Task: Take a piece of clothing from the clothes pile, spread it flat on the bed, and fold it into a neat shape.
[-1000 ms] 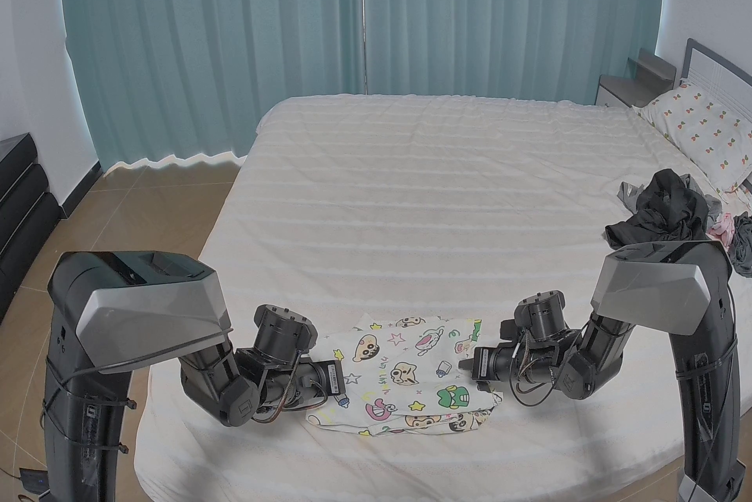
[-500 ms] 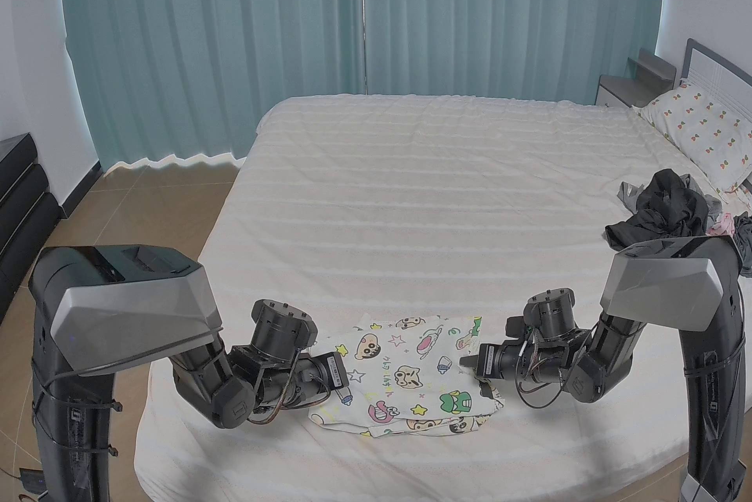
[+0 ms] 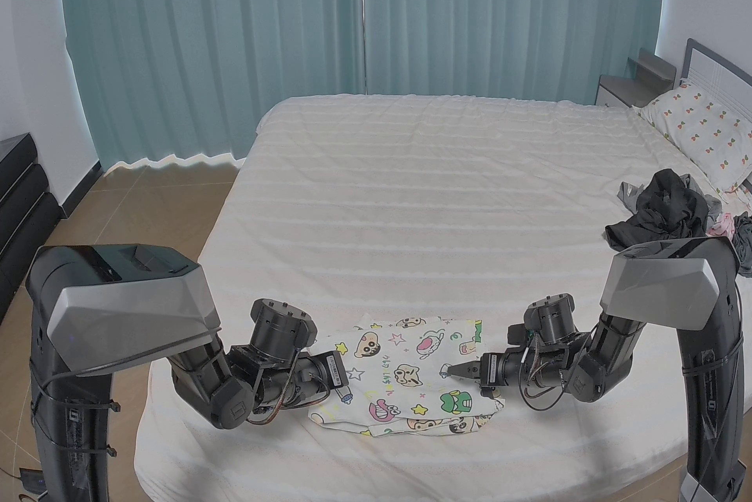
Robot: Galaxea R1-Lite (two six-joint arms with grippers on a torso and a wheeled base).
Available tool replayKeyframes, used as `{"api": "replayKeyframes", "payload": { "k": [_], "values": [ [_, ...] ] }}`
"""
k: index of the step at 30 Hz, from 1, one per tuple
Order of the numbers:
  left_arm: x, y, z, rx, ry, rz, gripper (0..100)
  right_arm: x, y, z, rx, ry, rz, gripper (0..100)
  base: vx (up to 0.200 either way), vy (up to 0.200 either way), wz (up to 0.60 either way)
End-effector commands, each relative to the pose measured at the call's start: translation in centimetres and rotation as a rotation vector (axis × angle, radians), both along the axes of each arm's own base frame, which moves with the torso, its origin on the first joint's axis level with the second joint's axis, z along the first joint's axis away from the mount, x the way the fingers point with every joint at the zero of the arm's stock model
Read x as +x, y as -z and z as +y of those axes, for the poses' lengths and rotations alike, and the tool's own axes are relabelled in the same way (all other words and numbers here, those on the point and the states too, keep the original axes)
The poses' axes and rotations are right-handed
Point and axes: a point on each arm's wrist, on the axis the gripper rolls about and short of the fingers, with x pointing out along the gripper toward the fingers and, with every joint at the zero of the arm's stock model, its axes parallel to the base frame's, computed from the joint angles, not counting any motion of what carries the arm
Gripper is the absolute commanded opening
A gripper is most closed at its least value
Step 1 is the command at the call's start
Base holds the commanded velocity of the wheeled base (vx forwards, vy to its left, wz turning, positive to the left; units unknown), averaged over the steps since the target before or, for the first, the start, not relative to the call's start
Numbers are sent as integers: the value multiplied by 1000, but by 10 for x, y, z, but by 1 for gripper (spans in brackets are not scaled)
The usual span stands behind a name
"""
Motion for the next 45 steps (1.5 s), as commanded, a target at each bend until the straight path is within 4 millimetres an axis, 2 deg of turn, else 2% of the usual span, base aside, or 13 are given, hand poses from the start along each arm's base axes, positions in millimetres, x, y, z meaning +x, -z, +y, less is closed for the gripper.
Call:
{"api": "replayKeyframes", "payload": {
  "k": [1,4,6,9,18,19,32,37,40,45],
  "values": [
    [0,1,0,2,0,3,0,6,1,-8,-51,-17,15,100,0,0,0],
    [0,1,0,2,0,3,0,6,0,-7,-59,-30,9,100,0,0,0],
    [0,1,0,2,1,3,0,7,0,9,-58,-74,-7,100,0,0,0],
    [-1,1,0,3,1,4,0,13,0,9,-48,-67,-20,100,0,0,0],
    [-2,2,-3,-1,7,7,0,12,1,7,-43,-100,-20,100,0,0,0],
    [-2,2,-3,0,7,8,0,12,1,5,-51,-105,-24,0,0,0,0],
    [-4,3,-1,1,-1,6,0,6,2,1,-56,-143,-34,0,0,0,0],
    [-6,3,-1,30,-39,-20,0,4,-5,-2,-14,-113,-71,0,0,0,0],
    [-6,1,-3,10,-72,-19,0,2,-16,-5,71,-60,-105,0,0,0,0],
    [-8,-1,-5,1,-69,-17,0,-3,-18,-7,105,-66,-115,0,0,-200,0]
  ]
}}
